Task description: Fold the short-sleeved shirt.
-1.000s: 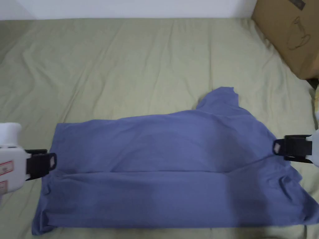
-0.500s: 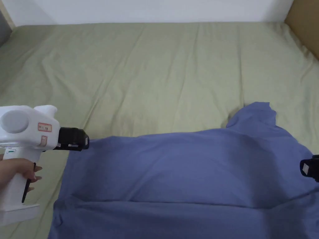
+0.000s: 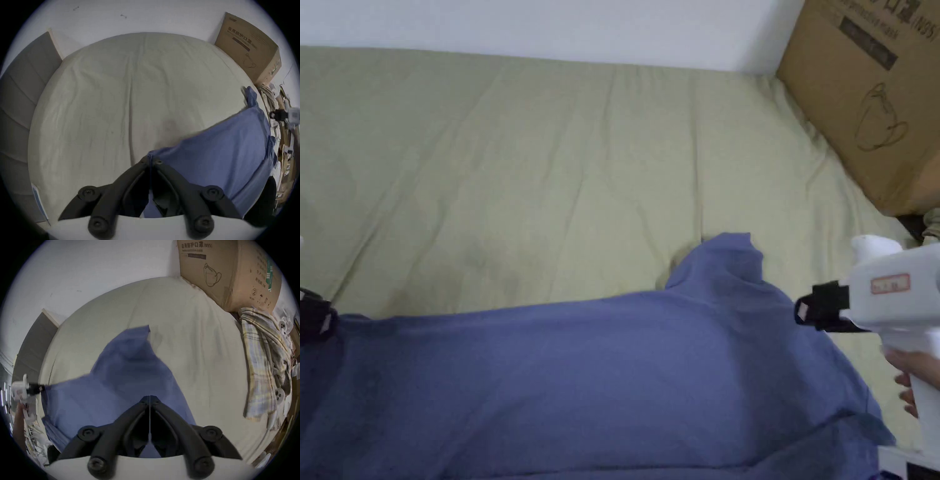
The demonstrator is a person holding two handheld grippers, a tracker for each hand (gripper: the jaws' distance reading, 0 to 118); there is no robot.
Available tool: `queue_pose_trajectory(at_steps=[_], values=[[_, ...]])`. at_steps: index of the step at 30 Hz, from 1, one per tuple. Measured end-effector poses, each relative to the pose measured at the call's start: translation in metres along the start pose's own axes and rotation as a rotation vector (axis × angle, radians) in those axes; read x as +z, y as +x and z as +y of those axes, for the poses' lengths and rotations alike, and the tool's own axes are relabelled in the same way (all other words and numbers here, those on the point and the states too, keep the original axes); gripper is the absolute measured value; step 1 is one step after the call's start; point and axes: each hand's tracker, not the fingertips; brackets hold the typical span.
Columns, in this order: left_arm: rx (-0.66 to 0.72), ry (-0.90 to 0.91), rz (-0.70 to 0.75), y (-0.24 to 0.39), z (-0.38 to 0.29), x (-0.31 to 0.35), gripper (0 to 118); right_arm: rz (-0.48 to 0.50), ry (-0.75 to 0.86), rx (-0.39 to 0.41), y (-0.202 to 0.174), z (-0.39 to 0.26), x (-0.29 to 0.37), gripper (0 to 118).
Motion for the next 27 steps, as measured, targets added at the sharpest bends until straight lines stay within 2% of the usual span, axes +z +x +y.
queue_pose_trajectory(at_steps=[1,2,3,9,13,15,17,18,19,21,24,27], values=[[0.004,0.009,-0.011,0.000,0.002,0.007,2,0.012,0.014,0.004,0.000,0.011,-0.008,57],[0.007,0.021,-0.019,0.000,0.002,0.010,2,0.028,0.026,0.011,0.000,0.021,-0.017,89],[0.011,0.032,-0.023,0.000,0.003,0.016,2,0.025,0.013,0.017,-0.004,0.035,-0.030,100],[0.061,0.076,-0.026,-0.005,0.004,0.035,2,-0.049,-0.107,0.014,-0.013,0.079,-0.093,98],[0.086,0.066,-0.046,-0.014,0.005,0.029,2,-0.094,-0.183,0.061,-0.021,0.079,-0.114,98],[0.083,0.056,-0.044,-0.018,0.006,0.022,2,-0.150,-0.162,0.146,-0.032,0.075,-0.109,93],[0.079,0.049,-0.032,-0.020,0.006,0.018,2,-0.156,-0.138,0.198,-0.043,0.072,-0.100,65],[0.083,0.046,-0.031,-0.023,0.006,0.013,2,-0.132,-0.122,0.213,-0.047,0.070,-0.093,39],[0.093,0.044,-0.033,-0.025,0.006,0.011,2,-0.103,-0.120,0.211,-0.050,0.069,-0.087,1],[0.115,0.050,-0.038,-0.029,0.004,0.011,2,-0.024,-0.102,0.155,-0.052,0.068,-0.067,1],[0.148,0.052,-0.047,-0.035,0.001,0.016,2,-0.055,0.006,0.138,-0.051,0.065,-0.024,1],[0.156,0.060,-0.061,-0.035,-0.004,0.034,2,-0.011,0.070,0.088,-0.040,0.059,0.031,0]])
